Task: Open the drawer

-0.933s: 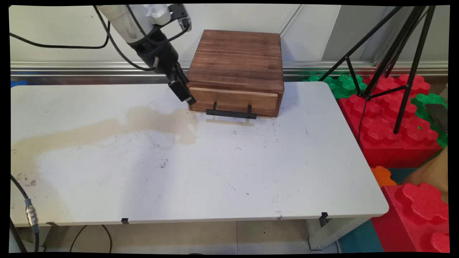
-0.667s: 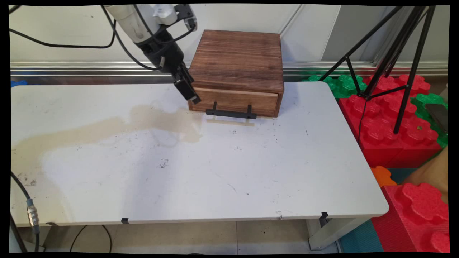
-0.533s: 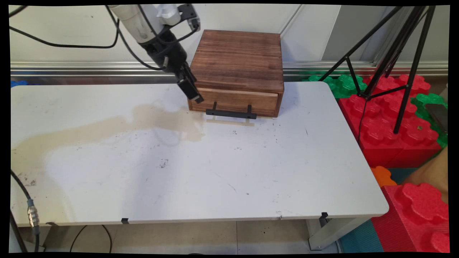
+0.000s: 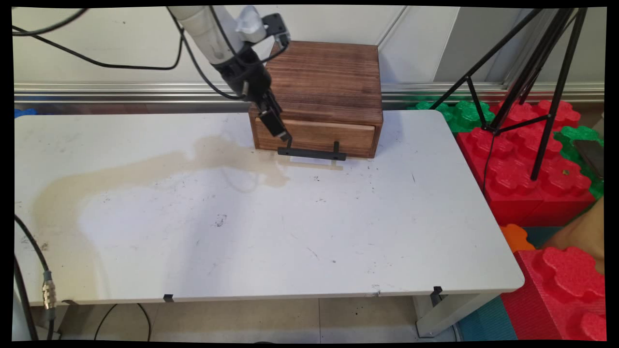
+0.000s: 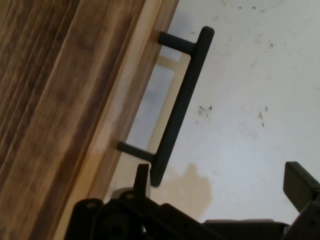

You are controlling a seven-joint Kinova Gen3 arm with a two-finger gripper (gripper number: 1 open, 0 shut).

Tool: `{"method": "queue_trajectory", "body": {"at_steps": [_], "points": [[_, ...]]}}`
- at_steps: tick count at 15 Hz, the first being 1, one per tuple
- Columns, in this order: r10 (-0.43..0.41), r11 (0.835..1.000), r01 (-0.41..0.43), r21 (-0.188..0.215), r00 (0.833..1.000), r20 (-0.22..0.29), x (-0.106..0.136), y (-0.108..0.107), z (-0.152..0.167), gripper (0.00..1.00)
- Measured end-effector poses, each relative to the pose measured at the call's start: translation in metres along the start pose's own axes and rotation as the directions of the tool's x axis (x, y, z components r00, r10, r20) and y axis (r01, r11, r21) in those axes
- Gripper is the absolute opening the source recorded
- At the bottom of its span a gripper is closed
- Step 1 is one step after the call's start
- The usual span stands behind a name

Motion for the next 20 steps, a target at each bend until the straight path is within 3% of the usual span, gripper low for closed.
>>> {"method": "queue_trajectory", "body": {"at_steps": [10, 20], "points": [[0.072, 0.996, -0.071, -0.055, 0.997, 0.017, 0.021, -0.004, 0.055, 1.0], [0.222, 0.972, -0.215, -0.095, 0.973, 0.064, 0.03, -0.007, 0.099, 1.0]]}}
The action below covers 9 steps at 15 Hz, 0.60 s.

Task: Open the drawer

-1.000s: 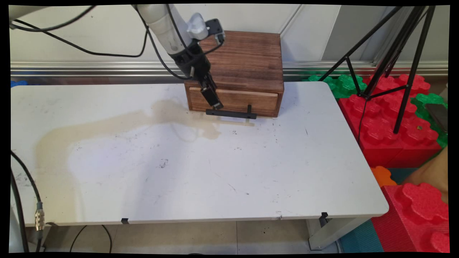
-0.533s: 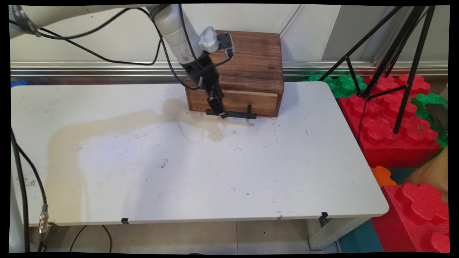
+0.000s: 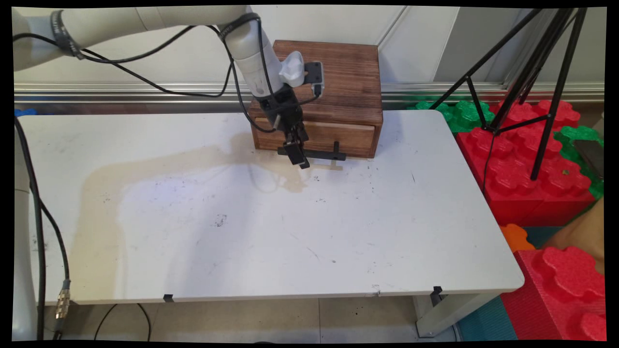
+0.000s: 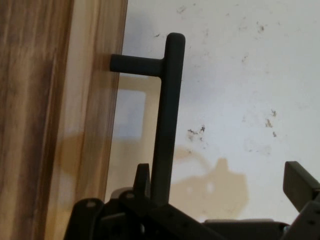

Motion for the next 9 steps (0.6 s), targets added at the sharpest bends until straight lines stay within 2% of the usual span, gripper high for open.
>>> {"method": "queue_trajectory", "body": {"at_steps": [9], "points": [[0.068, 0.998, -0.068, 0.012, 0.997, 0.048, 0.004, -0.004, 0.024, 1.0]]}}
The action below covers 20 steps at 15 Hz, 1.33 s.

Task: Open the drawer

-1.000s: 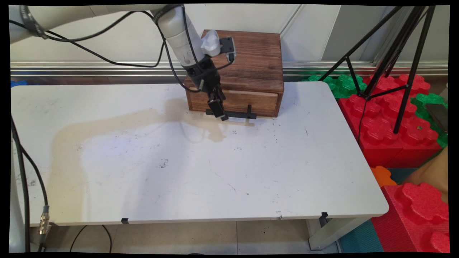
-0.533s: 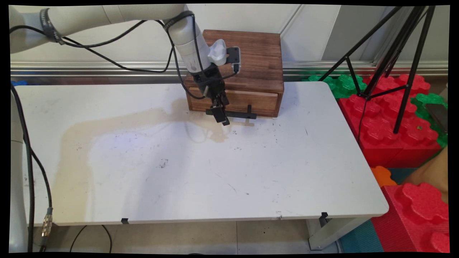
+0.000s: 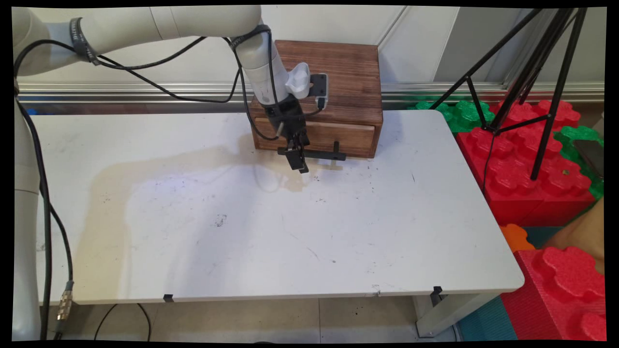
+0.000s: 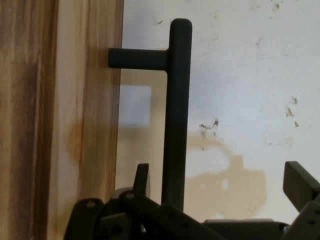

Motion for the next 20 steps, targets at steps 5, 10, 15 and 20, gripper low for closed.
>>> {"method": "queue_trajectory", "body": {"at_steps": [5, 10, 15, 20], "points": [[0.006, 1.0, -0.007, 0.005, 1.0, 0.012, 0.001, 0.001, 0.009, 1.0], [0.012, 1.0, -0.012, 0.003, 1.0, 0.019, 0.003, 0.004, 0.015, 1.0], [0.02, 1.0, -0.02, -0.004, 1.0, 0.023, 0.004, 0.011, 0.019, 1.0], [0.027, 1.0, -0.027, -0.013, 0.999, 0.022, 0.007, 0.019, 0.021, 1.0]]}}
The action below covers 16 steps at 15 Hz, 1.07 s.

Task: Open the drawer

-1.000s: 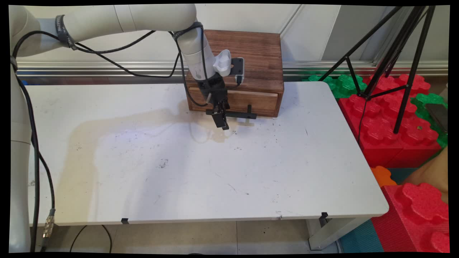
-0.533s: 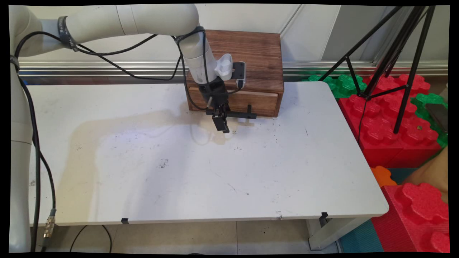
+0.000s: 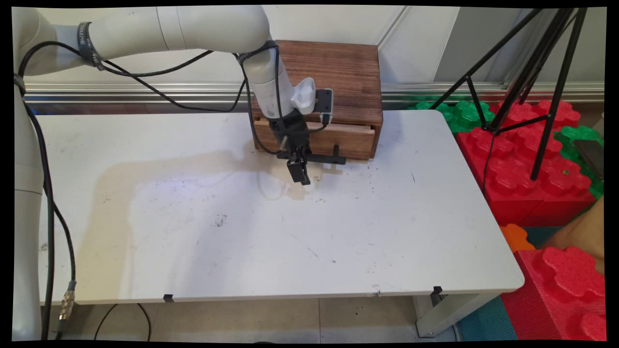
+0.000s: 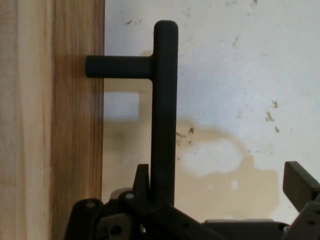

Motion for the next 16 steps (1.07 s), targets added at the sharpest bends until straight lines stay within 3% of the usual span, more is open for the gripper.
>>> {"method": "queue_trajectory", "body": {"at_steps": [16], "points": [[0.002, 1.0, -0.003, -0.03, 1.0, -0.015, 0.011, 0.034, -0.005, 1.0]]}}
